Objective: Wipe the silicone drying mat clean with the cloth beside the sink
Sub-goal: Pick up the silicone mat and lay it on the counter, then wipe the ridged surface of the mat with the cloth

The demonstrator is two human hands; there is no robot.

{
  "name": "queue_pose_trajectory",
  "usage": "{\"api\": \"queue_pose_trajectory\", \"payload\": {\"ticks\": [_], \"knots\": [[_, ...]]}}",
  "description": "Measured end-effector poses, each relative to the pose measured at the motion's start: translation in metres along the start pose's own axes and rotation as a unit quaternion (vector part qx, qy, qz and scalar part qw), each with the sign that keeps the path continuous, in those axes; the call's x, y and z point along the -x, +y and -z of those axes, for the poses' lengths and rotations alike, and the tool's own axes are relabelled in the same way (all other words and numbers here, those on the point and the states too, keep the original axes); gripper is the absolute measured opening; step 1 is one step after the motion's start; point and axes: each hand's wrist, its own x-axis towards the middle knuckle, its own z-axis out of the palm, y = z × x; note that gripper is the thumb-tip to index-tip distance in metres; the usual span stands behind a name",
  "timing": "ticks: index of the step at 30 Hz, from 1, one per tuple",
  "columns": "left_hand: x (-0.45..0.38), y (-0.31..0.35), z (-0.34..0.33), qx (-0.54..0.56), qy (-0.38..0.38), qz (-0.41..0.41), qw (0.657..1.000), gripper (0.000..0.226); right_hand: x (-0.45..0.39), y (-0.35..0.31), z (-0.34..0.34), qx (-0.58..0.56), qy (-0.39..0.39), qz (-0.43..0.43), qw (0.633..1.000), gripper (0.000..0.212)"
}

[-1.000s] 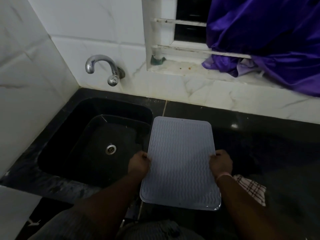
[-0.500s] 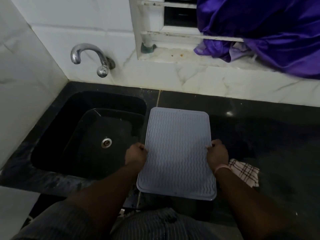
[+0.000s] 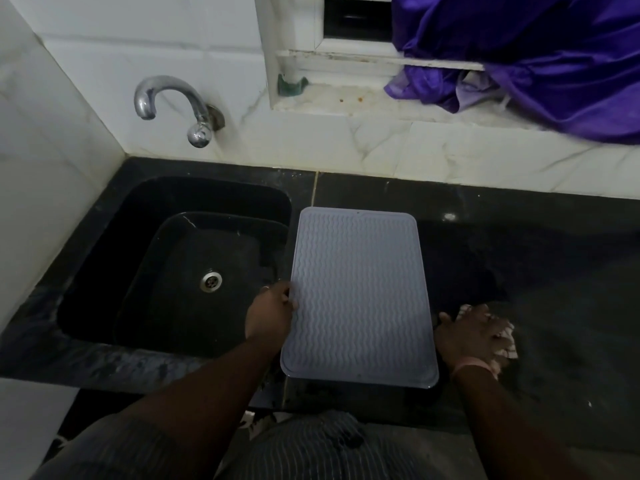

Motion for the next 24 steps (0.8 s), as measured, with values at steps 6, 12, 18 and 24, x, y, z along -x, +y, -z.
{"api": "queue_pose_trajectory", "payload": {"ticks": [6, 12, 18, 24], "knots": [[-0.004, 0.0, 0.003, -0.045, -0.039, -0.015, 0.998, 0.039, -0.01, 0.003, 0.012, -0.059, 0.051, 0.053, 0.996, 0.049], [0.0, -0.002, 0.008, -0.05, -0.053, -0.031, 0.997, 0.038, 0.026, -0.063, 0.018, -0.168, 0.05, 0.353, 0.919, 0.044], [0.009, -0.017, 0.016, -0.119, -0.065, -0.096, 0.986, 0.041, 0.073, -0.137, -0.041, -0.091, -0.083, 0.51, 0.851, 0.043], [0.004, -0.021, 0.019, -0.261, -0.109, -0.07, 0.957, 0.064, 0.091, -0.144, -0.09, 0.128, -0.13, 0.465, 0.866, 0.064]]}}
